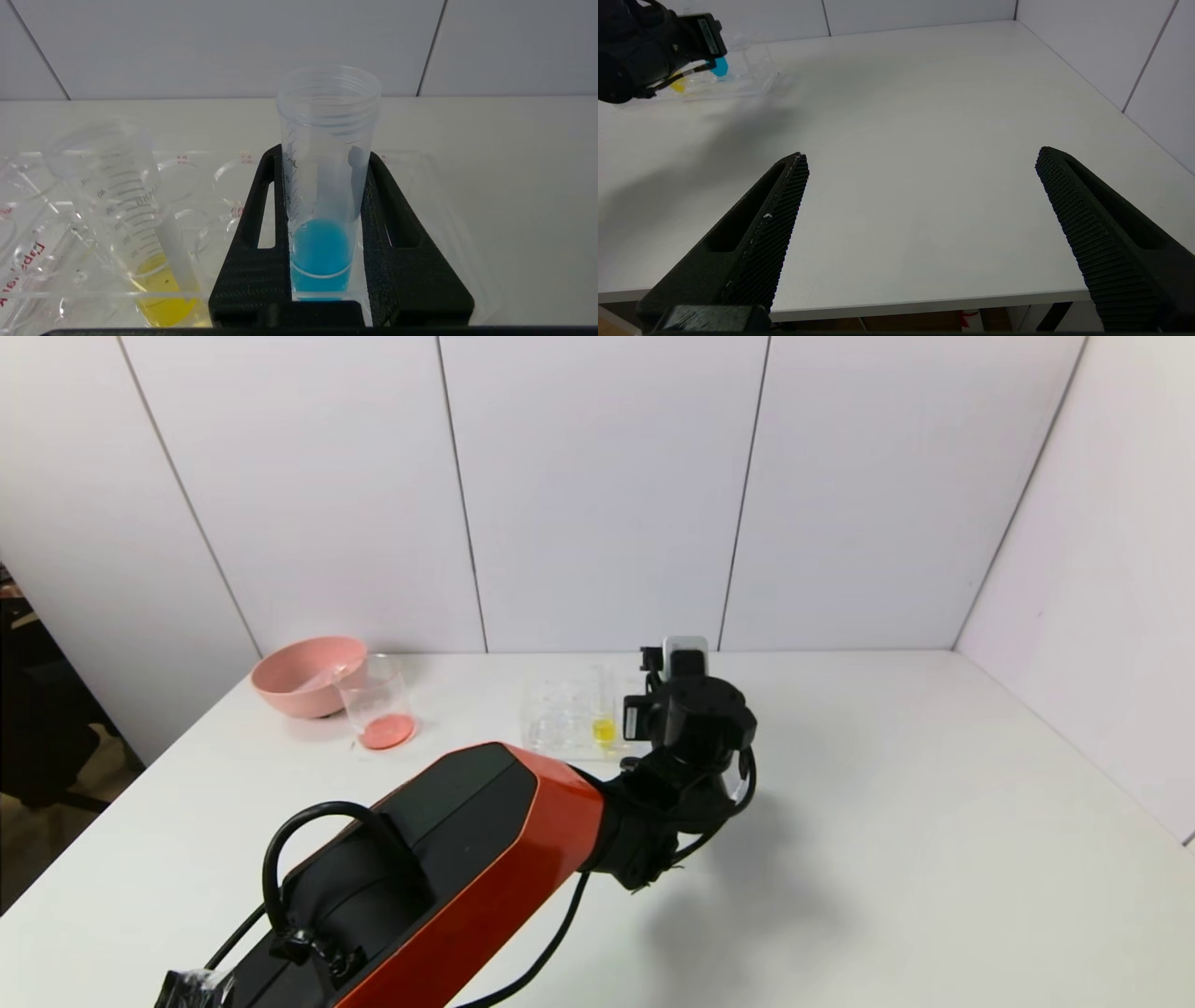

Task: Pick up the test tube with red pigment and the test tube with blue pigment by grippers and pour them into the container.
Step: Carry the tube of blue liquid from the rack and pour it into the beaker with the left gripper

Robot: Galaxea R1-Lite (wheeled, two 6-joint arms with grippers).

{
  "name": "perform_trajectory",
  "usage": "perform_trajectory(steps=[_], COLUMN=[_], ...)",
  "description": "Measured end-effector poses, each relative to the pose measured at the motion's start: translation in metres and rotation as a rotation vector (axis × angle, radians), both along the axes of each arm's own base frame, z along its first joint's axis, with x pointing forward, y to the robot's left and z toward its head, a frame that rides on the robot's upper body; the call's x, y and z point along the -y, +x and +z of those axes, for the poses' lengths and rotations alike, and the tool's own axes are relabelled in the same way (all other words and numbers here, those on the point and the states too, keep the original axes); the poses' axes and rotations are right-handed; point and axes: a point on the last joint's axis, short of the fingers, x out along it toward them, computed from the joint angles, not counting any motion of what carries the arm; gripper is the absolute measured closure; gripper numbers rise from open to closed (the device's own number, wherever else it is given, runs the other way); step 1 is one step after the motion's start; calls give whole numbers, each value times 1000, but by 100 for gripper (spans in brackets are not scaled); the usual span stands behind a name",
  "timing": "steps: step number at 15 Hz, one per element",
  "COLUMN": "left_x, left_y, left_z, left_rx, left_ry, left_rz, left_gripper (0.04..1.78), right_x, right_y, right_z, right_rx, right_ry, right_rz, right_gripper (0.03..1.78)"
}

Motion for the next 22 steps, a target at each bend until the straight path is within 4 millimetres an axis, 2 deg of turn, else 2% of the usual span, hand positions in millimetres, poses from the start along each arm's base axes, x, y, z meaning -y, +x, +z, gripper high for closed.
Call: perform_trajectory(steps=[5, 8, 16, 19, 22], left_x=[-4, -6, -11, -27, -64], left_y=[-4, -7, -14, -29, -50], left_z=[37, 53, 64, 70, 73], left_rx=[56, 78, 75, 42, -22], left_ry=[-6, -26, -23, 19, 81], left_rz=[1, 0, -16, -93, -213], left_gripper=[137, 137, 137, 137, 137], right_x=[0, 0, 0, 0, 0], right_y=[0, 0, 0, 0, 0], right_z=[0, 0, 0, 0, 0], right_rx=[0, 0, 0, 0, 0], right_ry=[0, 0, 0, 0, 0], right_rz=[0, 0, 0, 0, 0], right_gripper=[4, 4, 4, 4, 4])
